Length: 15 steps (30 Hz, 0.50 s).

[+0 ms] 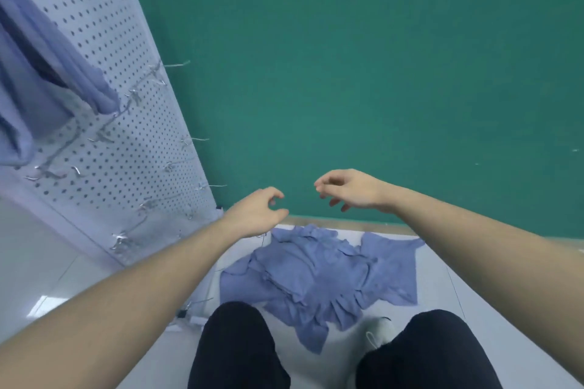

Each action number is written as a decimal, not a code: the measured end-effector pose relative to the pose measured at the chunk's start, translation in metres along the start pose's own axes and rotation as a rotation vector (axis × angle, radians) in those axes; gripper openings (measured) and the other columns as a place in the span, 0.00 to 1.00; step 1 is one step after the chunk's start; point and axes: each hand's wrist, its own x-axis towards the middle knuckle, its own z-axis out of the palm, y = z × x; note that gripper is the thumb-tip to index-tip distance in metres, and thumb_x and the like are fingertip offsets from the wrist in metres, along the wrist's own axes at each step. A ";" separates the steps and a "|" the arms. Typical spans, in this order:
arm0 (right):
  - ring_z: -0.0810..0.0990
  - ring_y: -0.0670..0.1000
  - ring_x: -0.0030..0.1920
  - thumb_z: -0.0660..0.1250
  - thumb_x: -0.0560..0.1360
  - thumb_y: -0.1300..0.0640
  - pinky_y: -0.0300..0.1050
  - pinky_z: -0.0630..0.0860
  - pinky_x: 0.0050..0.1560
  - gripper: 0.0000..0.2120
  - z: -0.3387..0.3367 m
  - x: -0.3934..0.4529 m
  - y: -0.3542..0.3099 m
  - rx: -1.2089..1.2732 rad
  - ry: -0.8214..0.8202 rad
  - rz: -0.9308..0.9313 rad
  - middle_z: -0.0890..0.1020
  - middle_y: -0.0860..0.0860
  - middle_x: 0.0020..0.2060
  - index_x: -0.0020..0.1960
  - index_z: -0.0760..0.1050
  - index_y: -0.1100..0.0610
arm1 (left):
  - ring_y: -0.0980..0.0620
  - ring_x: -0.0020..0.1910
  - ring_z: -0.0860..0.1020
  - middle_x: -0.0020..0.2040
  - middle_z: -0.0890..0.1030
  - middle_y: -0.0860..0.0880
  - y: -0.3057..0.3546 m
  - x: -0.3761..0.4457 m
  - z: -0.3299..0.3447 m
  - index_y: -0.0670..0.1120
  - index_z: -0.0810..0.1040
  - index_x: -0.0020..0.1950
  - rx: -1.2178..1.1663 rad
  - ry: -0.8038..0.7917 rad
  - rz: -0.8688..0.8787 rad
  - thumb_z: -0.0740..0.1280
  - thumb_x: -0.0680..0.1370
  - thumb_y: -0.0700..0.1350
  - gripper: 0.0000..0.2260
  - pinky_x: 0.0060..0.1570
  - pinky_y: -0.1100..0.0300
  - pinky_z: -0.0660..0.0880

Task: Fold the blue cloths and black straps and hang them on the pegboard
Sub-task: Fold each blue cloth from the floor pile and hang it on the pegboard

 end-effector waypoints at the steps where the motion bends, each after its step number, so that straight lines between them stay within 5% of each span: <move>1: 0.83 0.53 0.51 0.64 0.82 0.50 0.46 0.78 0.48 0.10 0.002 0.012 0.015 0.016 0.005 0.020 0.84 0.51 0.55 0.59 0.78 0.52 | 0.52 0.59 0.76 0.65 0.76 0.51 -0.004 0.015 0.011 0.51 0.71 0.72 -0.022 -0.027 -0.022 0.66 0.80 0.52 0.20 0.56 0.61 0.69; 9: 0.79 0.48 0.40 0.64 0.81 0.58 0.39 0.76 0.41 0.06 0.065 0.117 0.158 0.209 0.045 0.284 0.81 0.51 0.46 0.48 0.78 0.49 | 0.48 0.55 0.79 0.56 0.80 0.52 -0.070 0.132 0.126 0.50 0.78 0.60 -0.076 -0.167 -0.105 0.64 0.78 0.45 0.10 0.58 0.54 0.75; 12: 0.77 0.49 0.40 0.64 0.81 0.58 0.38 0.75 0.36 0.06 0.099 0.153 0.213 0.218 0.010 0.384 0.79 0.51 0.44 0.47 0.78 0.51 | 0.46 0.46 0.81 0.49 0.83 0.45 -0.106 0.184 0.183 0.56 0.74 0.40 -0.084 -0.214 -0.113 0.61 0.71 0.49 0.04 0.43 0.53 0.78; 15: 0.76 0.52 0.44 0.64 0.80 0.58 0.43 0.72 0.40 0.06 0.126 0.187 0.260 0.195 -0.053 0.453 0.79 0.55 0.45 0.50 0.80 0.54 | 0.52 0.36 0.77 0.37 0.81 0.48 -0.113 0.219 0.229 0.47 0.73 0.36 -0.130 -0.250 -0.149 0.61 0.77 0.39 0.10 0.29 0.64 0.67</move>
